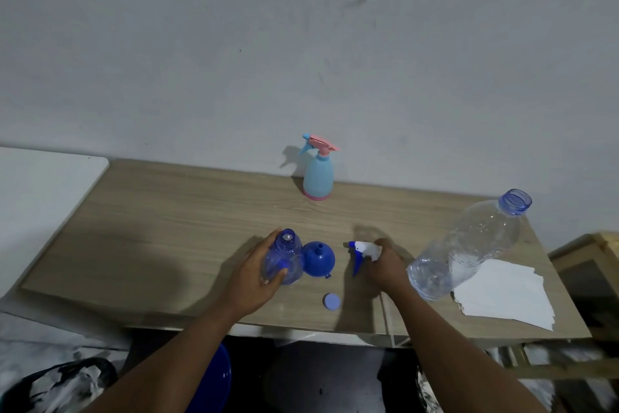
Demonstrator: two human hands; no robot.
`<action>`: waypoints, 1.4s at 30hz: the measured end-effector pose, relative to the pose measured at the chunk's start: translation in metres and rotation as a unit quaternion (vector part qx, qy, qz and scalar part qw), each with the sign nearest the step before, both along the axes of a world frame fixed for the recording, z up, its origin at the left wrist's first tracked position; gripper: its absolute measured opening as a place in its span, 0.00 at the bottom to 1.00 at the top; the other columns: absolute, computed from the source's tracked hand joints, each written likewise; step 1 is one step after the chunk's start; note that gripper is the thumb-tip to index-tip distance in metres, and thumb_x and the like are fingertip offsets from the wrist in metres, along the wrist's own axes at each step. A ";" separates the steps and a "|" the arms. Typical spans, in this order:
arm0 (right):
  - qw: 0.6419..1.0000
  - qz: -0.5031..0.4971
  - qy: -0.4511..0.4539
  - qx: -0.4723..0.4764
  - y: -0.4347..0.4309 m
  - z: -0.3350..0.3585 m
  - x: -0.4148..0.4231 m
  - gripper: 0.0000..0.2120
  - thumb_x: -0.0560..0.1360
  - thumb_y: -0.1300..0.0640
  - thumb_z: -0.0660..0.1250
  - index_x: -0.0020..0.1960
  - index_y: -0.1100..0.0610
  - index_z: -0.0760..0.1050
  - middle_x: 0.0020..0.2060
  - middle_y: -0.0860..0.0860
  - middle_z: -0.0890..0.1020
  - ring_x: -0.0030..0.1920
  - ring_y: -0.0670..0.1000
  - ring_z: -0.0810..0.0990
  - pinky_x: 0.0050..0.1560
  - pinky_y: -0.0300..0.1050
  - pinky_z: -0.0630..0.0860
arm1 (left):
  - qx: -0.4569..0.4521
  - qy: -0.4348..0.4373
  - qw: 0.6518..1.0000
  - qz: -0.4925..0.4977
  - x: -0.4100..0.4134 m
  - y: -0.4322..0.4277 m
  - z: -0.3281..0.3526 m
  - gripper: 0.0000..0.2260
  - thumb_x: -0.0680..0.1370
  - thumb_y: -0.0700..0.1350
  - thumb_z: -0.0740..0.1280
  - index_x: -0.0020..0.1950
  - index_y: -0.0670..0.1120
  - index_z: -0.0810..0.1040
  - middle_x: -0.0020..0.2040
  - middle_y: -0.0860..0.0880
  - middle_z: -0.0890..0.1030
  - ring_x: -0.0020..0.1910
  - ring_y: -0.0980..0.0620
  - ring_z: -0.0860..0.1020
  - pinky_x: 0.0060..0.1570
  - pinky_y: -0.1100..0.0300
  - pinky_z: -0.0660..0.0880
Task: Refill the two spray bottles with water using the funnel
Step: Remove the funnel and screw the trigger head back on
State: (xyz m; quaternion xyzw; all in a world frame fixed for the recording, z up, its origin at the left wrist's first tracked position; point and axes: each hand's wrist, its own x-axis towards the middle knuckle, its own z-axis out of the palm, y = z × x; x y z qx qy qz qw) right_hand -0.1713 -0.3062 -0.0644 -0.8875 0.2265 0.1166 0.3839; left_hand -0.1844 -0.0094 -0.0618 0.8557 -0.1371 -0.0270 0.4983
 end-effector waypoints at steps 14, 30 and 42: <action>0.980 -0.059 -0.189 0.034 -0.002 0.034 -0.003 0.23 0.78 0.64 0.66 0.72 0.55 0.68 0.46 0.53 0.81 0.42 0.50 0.80 0.40 0.38 0.73 | -0.038 -0.025 0.999 0.019 0.002 -0.017 0.004 0.32 0.77 0.50 0.69 0.79 0.49 0.60 0.70 0.53 0.72 0.68 0.57 0.72 0.67 0.61 0.71; 0.815 -0.075 -0.502 0.280 0.005 0.280 0.027 0.23 0.77 0.62 0.70 0.70 0.52 0.70 0.53 0.55 0.82 0.42 0.52 0.84 0.44 0.45 0.83 | -0.192 -0.042 0.979 -0.050 -0.014 -0.074 0.099 0.22 0.80 0.43 0.59 0.74 0.57 0.64 0.70 0.67 0.71 0.72 0.61 0.69 0.70 0.65 0.66; 0.841 0.019 -0.479 0.250 0.017 0.310 0.002 0.21 0.78 0.61 0.70 0.68 0.50 0.70 0.52 0.55 0.83 0.42 0.52 0.84 0.43 0.44 0.83 | -0.200 -0.061 0.976 -0.051 -0.031 -0.094 0.141 0.20 0.81 0.48 0.57 0.72 0.63 0.65 0.60 0.59 0.77 0.62 0.56 0.75 0.58 0.66 0.74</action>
